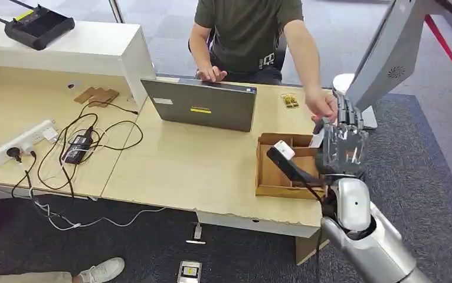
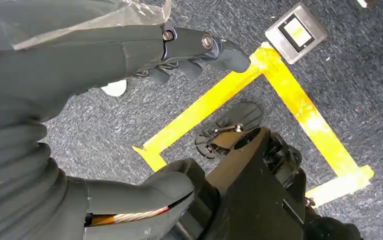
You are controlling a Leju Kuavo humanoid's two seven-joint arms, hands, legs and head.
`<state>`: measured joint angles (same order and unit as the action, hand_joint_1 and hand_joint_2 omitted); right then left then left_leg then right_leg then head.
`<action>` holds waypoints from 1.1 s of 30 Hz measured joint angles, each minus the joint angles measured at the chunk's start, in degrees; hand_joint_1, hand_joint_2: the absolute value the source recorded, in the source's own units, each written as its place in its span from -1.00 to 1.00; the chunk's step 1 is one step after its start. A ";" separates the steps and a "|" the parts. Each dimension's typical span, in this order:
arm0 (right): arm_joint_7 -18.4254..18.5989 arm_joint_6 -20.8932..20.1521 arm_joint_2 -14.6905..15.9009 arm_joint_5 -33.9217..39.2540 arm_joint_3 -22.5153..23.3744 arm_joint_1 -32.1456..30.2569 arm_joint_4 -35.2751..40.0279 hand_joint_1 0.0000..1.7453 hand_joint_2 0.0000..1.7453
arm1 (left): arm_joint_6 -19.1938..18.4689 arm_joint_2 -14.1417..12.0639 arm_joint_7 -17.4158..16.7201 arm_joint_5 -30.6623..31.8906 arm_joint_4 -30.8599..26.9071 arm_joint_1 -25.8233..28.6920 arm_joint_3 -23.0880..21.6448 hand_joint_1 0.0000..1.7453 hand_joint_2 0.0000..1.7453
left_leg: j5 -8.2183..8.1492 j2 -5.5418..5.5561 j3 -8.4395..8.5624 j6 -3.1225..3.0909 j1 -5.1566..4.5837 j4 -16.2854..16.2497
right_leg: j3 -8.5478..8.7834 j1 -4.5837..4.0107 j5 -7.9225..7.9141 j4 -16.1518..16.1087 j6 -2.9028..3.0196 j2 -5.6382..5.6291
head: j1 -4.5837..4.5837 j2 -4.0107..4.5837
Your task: Pass the card to the sensor for recognition and then transmit it.
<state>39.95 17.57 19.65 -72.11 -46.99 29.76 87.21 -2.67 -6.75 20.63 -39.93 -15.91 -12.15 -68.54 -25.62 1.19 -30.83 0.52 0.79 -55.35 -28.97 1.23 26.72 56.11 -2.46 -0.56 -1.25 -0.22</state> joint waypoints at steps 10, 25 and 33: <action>-0.04 6.87 1.46 5.09 3.43 -3.83 1.20 1.00 1.00 | 0.02 -0.15 0.46 -0.68 0.02 0.37 0.02 -1.00 1.00 | 0.00 0.00 0.01 0.00 0.00 0.00 | 0.00 0.01 0.00 -0.02 0.00 0.00 | 0.00 0.00; 0.07 3.22 4.28 21.32 13.33 -14.28 -0.28 1.00 1.00 | 2.49 -0.81 2.60 -2.10 0.09 2.77 1.51 -1.00 1.00 | -0.01 0.00 -0.01 0.00 0.00 0.01 | -0.02 0.01 0.01 -0.03 0.00 -0.01 | 0.00 0.00; 0.07 3.88 6.01 27.21 14.06 -17.45 -1.99 1.00 1.00 | 2.88 -0.92 2.71 -2.25 0.11 3.20 2.23 -1.00 1.00 | -0.02 0.01 -0.02 -0.01 -0.01 0.01 | -0.02 0.01 0.01 -0.03 0.00 -0.01 | 0.02 0.00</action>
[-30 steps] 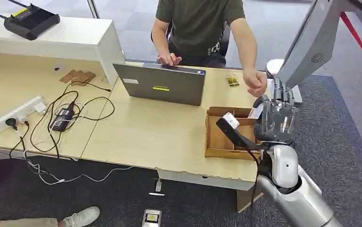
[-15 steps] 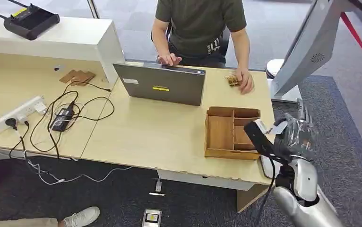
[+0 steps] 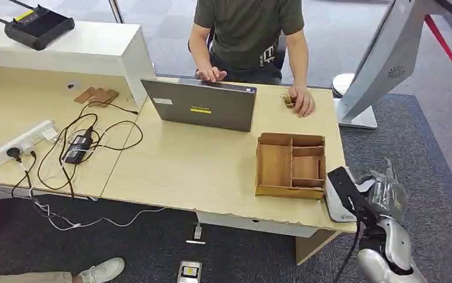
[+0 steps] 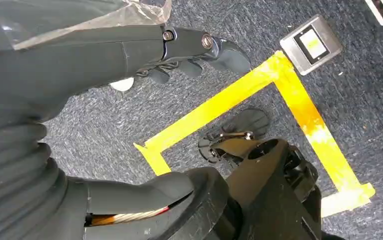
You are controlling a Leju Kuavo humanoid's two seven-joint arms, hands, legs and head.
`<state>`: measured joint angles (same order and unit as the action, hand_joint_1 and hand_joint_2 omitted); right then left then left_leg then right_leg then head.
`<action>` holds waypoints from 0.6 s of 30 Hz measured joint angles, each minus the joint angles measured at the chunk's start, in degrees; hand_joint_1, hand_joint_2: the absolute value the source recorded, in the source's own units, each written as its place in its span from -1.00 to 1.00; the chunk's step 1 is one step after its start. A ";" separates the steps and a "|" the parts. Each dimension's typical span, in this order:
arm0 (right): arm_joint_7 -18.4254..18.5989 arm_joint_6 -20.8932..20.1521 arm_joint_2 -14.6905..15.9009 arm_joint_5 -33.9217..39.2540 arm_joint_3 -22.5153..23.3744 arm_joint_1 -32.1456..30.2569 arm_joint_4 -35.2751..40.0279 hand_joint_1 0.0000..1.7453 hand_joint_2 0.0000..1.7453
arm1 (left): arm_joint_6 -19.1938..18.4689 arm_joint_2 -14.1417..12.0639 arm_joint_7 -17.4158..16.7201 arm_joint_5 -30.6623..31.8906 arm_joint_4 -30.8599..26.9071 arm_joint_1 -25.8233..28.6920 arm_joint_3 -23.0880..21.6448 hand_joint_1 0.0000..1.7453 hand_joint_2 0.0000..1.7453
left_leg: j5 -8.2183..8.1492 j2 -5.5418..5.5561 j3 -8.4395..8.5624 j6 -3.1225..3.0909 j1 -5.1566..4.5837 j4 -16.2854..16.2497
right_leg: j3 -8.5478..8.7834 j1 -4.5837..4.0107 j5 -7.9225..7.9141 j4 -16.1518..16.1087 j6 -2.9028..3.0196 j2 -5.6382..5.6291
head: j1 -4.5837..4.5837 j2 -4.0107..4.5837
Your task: Pass the card to the sensor for recognition and then transmit it.
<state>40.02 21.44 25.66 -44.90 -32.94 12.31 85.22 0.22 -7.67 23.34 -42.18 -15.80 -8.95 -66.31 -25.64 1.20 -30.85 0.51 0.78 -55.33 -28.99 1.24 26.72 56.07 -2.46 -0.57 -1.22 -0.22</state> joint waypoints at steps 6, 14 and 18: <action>-0.04 0.00 0.24 5.91 -0.92 -0.44 -3.59 1.00 1.00 | 0.24 0.00 0.15 -0.26 -0.02 0.08 0.42 -1.00 1.00 | 0.00 0.00 -0.01 0.00 0.00 0.01 | 0.00 0.00 0.00 0.01 0.00 0.00 | -0.02 0.00; -2.40 0.50 -0.39 11.02 -3.61 0.37 -9.31 1.00 1.00 | 0.94 0.02 0.46 -0.79 -0.02 0.43 0.63 -1.00 1.00 | 0.00 0.00 -0.02 0.00 0.00 0.01 | 0.01 -0.01 0.00 0.01 0.00 0.00 | 0.00 0.00; -3.47 0.96 -0.78 12.81 -5.20 1.78 -11.41 1.00 1.00 | 1.14 -0.07 0.81 -1.03 0.00 0.87 0.68 -1.00 1.00 | 0.00 -0.01 0.01 0.00 0.01 0.01 | 0.01 -0.01 0.00 0.01 0.00 -0.01 | -0.02 0.00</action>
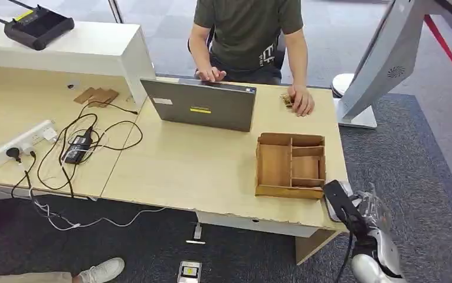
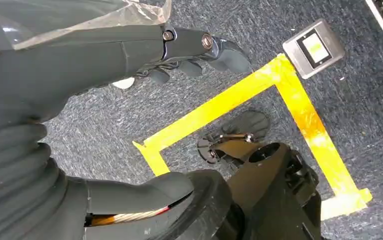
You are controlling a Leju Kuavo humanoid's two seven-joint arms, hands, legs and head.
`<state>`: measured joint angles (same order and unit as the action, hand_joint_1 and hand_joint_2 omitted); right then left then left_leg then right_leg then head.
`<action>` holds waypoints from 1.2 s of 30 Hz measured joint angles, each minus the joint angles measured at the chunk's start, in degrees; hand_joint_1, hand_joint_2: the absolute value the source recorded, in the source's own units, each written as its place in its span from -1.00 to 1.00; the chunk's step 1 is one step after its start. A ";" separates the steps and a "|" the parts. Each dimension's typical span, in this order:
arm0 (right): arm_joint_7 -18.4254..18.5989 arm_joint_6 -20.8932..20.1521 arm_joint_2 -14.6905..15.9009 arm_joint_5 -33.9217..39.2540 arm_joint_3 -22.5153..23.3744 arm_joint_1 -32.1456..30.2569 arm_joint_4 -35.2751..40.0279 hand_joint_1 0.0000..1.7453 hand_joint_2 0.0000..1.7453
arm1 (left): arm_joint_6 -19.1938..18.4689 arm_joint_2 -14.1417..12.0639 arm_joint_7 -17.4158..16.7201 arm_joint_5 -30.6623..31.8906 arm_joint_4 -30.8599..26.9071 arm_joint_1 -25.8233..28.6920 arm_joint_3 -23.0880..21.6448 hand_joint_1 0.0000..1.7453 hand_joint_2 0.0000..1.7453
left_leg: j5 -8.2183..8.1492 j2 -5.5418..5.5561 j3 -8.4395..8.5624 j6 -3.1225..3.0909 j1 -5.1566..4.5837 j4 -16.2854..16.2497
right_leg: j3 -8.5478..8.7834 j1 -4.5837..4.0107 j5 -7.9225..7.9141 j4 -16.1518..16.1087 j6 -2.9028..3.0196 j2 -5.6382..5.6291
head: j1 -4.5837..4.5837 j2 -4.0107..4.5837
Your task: Pass the card to the sensor for recognition and then transmit it.
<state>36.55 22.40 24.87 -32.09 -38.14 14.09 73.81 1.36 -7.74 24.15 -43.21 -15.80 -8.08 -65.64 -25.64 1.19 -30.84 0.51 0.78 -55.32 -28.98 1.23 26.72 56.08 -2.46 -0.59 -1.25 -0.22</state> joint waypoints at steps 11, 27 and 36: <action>-0.28 2.39 -0.42 2.60 -5.77 4.75 -4.79 1.00 1.00 | 0.74 -0.33 0.72 -0.98 0.00 0.97 0.87 -1.00 1.00 | 0.01 -0.03 0.07 0.00 0.00 -0.01 | 0.09 0.01 -0.01 0.00 0.00 0.00 | 0.02 0.00; 3.32 8.85 2.82 -13.35 -8.31 6.96 3.40 1.00 1.00 | 1.57 -0.61 1.25 -2.86 -0.02 1.49 0.87 -1.00 1.00 | 0.00 -0.02 0.03 0.00 -0.01 -0.01 | 0.04 0.01 -0.01 0.00 -0.02 0.00 | 0.00 0.00; 0.88 12.76 1.36 -19.73 -8.24 8.74 10.74 1.00 1.00 | 1.47 -0.52 1.18 -2.69 -0.04 1.04 0.83 -1.00 1.00 | 0.01 -0.03 0.04 0.00 0.00 -0.01 | 0.07 0.01 -0.02 0.01 -0.02 0.00 | 0.02 0.00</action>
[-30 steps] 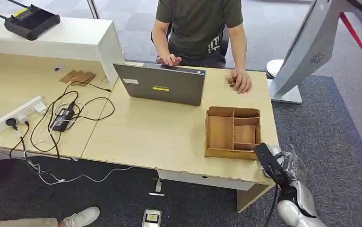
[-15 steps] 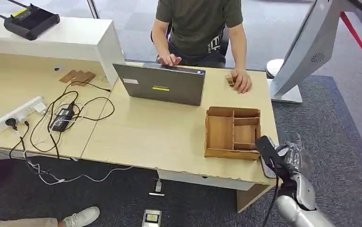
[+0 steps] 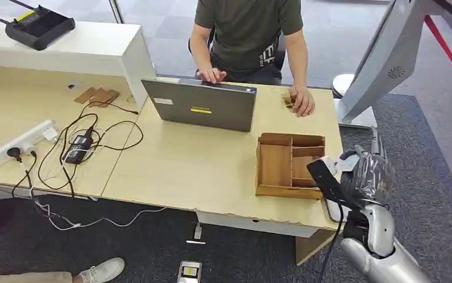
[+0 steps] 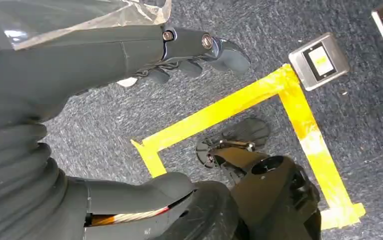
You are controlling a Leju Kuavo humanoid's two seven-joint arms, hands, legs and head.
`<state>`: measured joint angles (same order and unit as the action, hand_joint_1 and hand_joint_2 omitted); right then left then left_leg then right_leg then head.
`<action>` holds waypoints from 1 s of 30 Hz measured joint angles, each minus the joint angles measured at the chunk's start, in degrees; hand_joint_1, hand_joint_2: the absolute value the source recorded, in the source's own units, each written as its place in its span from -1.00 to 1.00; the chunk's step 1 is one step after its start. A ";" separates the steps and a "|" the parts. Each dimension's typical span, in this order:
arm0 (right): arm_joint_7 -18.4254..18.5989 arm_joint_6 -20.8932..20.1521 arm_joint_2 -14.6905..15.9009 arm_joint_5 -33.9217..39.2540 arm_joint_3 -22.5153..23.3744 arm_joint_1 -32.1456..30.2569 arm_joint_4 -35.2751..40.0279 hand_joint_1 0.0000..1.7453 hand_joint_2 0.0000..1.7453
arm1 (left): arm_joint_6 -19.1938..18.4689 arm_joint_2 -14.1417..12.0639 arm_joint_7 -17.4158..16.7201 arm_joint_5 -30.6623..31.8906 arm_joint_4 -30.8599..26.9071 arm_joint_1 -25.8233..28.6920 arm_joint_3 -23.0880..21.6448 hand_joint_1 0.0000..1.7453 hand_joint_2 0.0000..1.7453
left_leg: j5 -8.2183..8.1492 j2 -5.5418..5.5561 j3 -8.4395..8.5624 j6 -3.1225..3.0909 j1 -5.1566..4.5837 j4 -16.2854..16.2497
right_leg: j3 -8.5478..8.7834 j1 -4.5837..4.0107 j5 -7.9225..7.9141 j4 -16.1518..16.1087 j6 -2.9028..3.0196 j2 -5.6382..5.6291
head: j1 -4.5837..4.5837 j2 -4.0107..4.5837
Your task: Pass the card to the sensor for recognition and then transmit it.
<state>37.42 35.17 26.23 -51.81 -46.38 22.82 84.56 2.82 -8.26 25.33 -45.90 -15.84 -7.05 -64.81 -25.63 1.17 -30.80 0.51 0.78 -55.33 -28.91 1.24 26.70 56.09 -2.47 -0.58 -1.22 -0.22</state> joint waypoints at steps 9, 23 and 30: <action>-1.88 -4.45 -5.18 -1.30 -2.47 5.22 0.07 1.00 1.00 | -1.22 0.72 -1.82 1.40 -0.29 -1.69 -0.57 -1.00 1.00 | 0.00 0.01 -0.02 0.00 0.00 0.00 | -0.01 0.00 0.00 0.03 0.00 0.00 | -0.02 0.00; -1.95 -11.91 -12.44 3.84 -7.23 15.62 -9.13 1.00 1.00 | -5.03 1.51 -4.66 4.22 -0.31 -4.98 -2.49 -1.00 1.00 | 0.01 0.01 -0.08 0.00 0.00 -0.01 | -0.07 0.00 0.00 0.03 0.00 0.00 | -0.02 0.00; 0.11 -13.59 -13.69 3.82 -8.15 16.87 -12.10 1.00 1.00 | -6.23 1.84 -5.42 4.92 -0.31 -5.92 -3.52 -1.00 1.00 | 0.01 0.01 -0.08 0.00 0.00 -0.01 | -0.09 0.00 0.00 0.03 0.00 0.00 | -0.02 0.00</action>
<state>37.53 21.57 12.55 -48.00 -54.53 39.69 72.45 -3.41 -6.43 19.91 -40.98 -16.15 -12.97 -68.33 -25.62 1.18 -30.88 0.52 0.78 -55.34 -29.00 1.24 26.70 56.12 -2.47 -0.58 -1.25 -0.22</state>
